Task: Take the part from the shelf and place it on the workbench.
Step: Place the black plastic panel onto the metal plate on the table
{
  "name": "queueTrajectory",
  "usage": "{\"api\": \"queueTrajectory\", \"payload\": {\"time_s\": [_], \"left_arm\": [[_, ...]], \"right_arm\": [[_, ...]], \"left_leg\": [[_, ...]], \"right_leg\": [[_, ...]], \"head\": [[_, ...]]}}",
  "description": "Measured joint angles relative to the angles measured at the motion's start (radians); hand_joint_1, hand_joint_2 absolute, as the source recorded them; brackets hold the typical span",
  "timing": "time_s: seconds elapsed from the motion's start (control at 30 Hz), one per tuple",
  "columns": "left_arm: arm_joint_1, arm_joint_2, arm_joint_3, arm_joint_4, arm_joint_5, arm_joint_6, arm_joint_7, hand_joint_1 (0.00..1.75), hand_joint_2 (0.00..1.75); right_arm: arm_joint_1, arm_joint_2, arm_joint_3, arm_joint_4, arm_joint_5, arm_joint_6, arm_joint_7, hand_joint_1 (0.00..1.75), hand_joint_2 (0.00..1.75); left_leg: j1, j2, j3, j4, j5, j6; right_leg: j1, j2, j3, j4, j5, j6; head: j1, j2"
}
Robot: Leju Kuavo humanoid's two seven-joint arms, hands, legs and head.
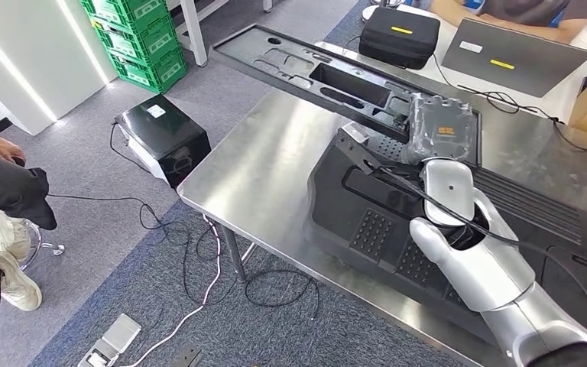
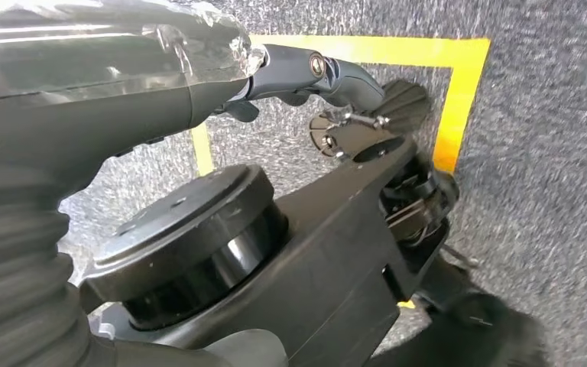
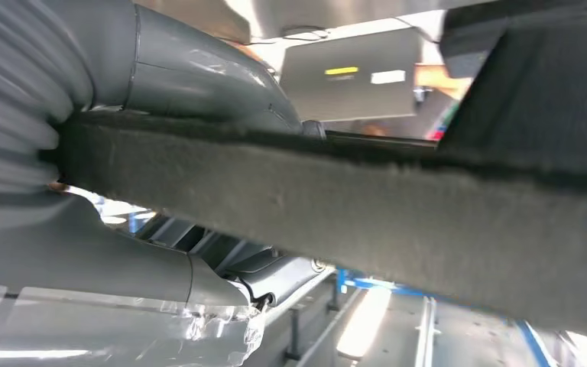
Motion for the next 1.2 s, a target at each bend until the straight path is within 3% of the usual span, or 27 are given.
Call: {"api": "queueTrajectory", "payload": {"time_s": [0.03,0.07,0.17,0.23,0.33,0.4,0.47,0.53,0.57,0.63,0.7,0.8,0.87,0.97,1.03,1.07,1.13,1.2], "left_arm": [[0.0,0.0,0.0,0.0,0.0,-0.001,0.002,0.0,1.75],[0.0,0.0,0.0,0.0,-0.001,-0.001,0.003,0.0,1.75],[-0.003,0.0,0.0,0.0,-0.001,0.0,0.003,0.0,1.75],[-0.003,0.0,0.0,0.0,-0.001,0.001,0.004,0.0,1.75],[-0.004,0.0,0.0,0.0,-0.001,0.001,0.006,0.0,1.75],[-0.007,0.001,0.0,0.0,0.0,0.001,0.006,0.0,1.75],[-0.006,0.001,0.0,0.0,0.0,0.001,0.008,0.0,1.75],[-0.004,0.001,0.0,0.0,0.0,0.0,0.009,0.0,1.75],[-0.004,0.001,0.0,0.0,0.0,0.0,0.009,0.0,1.75],[-0.004,0.001,0.0,0.0,0.001,0.0,0.009,0.0,1.75],[-0.003,0.002,0.0,0.0,0.002,0.0,0.009,0.0,1.75],[-0.003,0.002,0.0,0.0,0.003,0.0,0.01,0.0,1.75],[-0.006,0.002,0.0,0.0,0.003,-0.001,0.011,0.0,1.75],[-0.006,0.002,0.0,0.0,0.002,-0.005,0.011,0.0,1.75],[-0.004,0.002,0.0,0.0,0.001,-0.01,0.01,0.0,1.75],[-0.004,0.002,0.0,0.0,0.0,-0.013,0.01,0.0,1.75],[-0.004,0.002,0.0,0.0,-0.001,-0.016,0.01,0.0,1.75],[-0.005,0.002,0.0,0.0,-0.002,-0.018,0.009,0.0,1.75]], "right_arm": [[0.002,0.0,-0.006,0.006,0.002,0.003,0.0,1.75,1.75],[0.003,-0.001,-0.012,0.01,0.003,0.006,0.0,1.75,1.75],[0.004,-0.002,-0.028,0.016,0.005,0.011,0.0,1.75,1.75],[0.004,-0.002,-0.037,0.019,0.006,0.012,0.0,1.75,1.75],[0.004,-0.002,-0.047,0.023,0.01,0.014,0.0,1.75,1.75],[0.003,-0.001,-0.054,0.025,0.019,0.022,0.0,1.75,1.75],[0.003,0.0,-0.06,0.03,0.025,0.031,0.0,1.75,1.75],[0.004,0.001,-0.065,0.037,0.025,0.037,0.0,1.75,1.75],[0.004,0.001,-0.067,0.041,0.024,0.037,0.0,1.75,1.75],[0.004,0.001,-0.071,0.046,0.022,0.035,0.0,1.75,1.75],[0.004,0.001,-0.075,0.051,0.02,0.033,0.0,1.75,1.75],[0.004,0.001,-0.081,0.058,0.015,0.029,0.0,1.75,1.75],[0.004,0.0,-0.084,0.062,0.008,0.028,0.0,1.75,1.75],[0.004,-0.002,-0.084,0.071,-0.008,0.025,0.0,1.75,1.75],[0.005,-0.002,-0.085,0.081,-0.017,0.023,0.0,1.75,1.75],[0.005,-0.002,-0.085,0.087,-0.019,0.022,0.0,1.75,1.75],[0.005,-0.003,-0.084,0.097,-0.023,0.022,0.0,1.75,1.75],[0.003,-0.005,-0.084,0.105,-0.026,0.021,0.0,1.75,1.75]], "left_leg": [[0.0,0.003,0.001,0.0,-0.001,-0.001],[0.0,0.006,0.003,0.0,-0.002,-0.002],[-0.002,0.013,0.008,0.002,-0.008,-0.011],[-0.006,0.017,0.008,0.003,-0.01,-0.021],[-0.006,0.025,0.009,0.013,-0.023,-0.037],[-0.004,0.02,-0.016,0.084,-0.067,-0.045],[-0.003,0.016,-0.076,0.217,-0.128,-0.049],[-0.003,0.015,-0.116,0.292,-0.142,-0.049],[-0.003,0.014,-0.11,0.274,-0.121,-0.047],[-0.003,0.002,-0.058,0.15,-0.052,-0.04],[-0.003,-0.015,-0.014,0.04,-0.013,-0.033],[-0.005,-0.015,-0.003,0.011,-0.009,-0.021],[-0.003,-0.007,0.002,0.001,-0.003,-0.008],[-0.002,0.004,0.005,-0.005,0.001,0.001],[-0.001,0.011,0.005,-0.005,0.0,0.001],[0.0,0.015,0.006,-0.004,-0.001,0.0],[0.002,0.021,0.01,-0.002,-0.006,-0.007],[-0.001,0.026,0.011,0.001,-0.011,-0.017]], "right_leg": [[-0.001,-0.002,-0.007,0.01,0.008,0.002],[-0.001,-0.004,0.007,-0.022,0.035,0.002],[0.005,-0.032,0.094,-0.209,0.119,-0.006],[0.013,-0.038,0.11,-0.251,0.122,-0.017],[0.012,-0.023,0.112,-0.259,0.126,-0.034],[0.008,-0.017,0.118,-0.264,0.128,-0.046],[0.01,-0.008,0.119,-0.263,0.127,-0.054],[0.012,0.004,0.119,-0.261,0.126,-0.055],[0.013,0.01,0.119,-0.26,0.126,-0.055],[0.013,0.022,0.119,-0.256,0.124,-0.053],[0.015,0.033,0.115,-0.251,0.122,-0.047],[0.013,0.044,0.109,-0.25,0.123,-0.031],[0.011,0.033,0.101,-0.227,0.104,-0.019],[0.004,0.005,0.027,-0.063,0.019,-0.005],[-0.001,-0.001,-0.017,0.024,-0.002,0.002],[-0.002,-0.004,-0.013,0.013,0.015,0.005],[-0.004,-0.019,0.045,-0.111,0.083,0.007],[0.002,-0.04,0.098,-0.226,0.122,0.001]], "head": [[0.005,0.0],[0.011,0.0],[0.026,0.0],[0.027,0.0],[0.021,0.0],[0.013,0.0],[0.002,0.0],[-0.007,0.0],[-0.011,0.0],[-0.019,0.0],[-0.024,0.0],[-0.022,0.0],[-0.019,0.0],[-0.002,0.0],[0.007,0.0],[0.011,0.0],[0.021,0.0],[0.03,0.0]]}}
